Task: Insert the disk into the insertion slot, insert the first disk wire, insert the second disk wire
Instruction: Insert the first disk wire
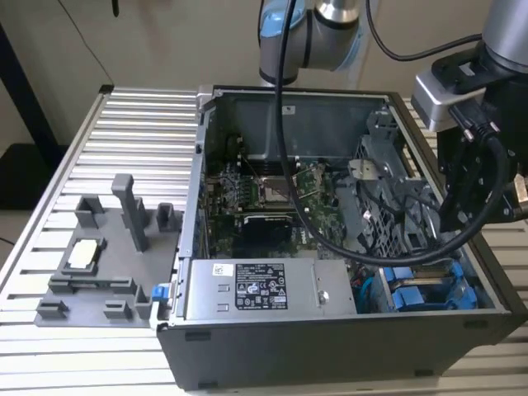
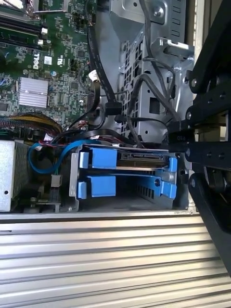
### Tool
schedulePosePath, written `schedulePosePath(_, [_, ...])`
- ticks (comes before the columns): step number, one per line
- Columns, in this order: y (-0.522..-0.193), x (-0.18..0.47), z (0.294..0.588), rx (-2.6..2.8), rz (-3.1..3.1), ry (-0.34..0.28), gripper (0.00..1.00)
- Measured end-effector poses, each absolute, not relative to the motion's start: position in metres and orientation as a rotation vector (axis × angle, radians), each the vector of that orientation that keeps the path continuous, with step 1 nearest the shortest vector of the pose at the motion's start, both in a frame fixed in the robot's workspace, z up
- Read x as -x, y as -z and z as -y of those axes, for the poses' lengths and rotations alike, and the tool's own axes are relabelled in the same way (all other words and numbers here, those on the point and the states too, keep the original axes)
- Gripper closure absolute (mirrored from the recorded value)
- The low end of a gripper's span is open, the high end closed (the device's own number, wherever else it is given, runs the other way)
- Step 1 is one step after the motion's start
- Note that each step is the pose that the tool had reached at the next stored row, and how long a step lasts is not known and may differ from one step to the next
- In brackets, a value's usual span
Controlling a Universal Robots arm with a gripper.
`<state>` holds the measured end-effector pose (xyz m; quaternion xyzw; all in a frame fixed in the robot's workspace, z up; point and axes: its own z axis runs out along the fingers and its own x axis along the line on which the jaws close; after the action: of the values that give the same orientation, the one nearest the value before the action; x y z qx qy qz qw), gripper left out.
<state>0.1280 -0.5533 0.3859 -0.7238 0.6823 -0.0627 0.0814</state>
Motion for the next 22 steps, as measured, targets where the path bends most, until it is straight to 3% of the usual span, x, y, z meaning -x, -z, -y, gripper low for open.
schedulePosePath(22, [-0.38, -0.147, 0.578, 2.201, -2.106, 0.02, 0.81])
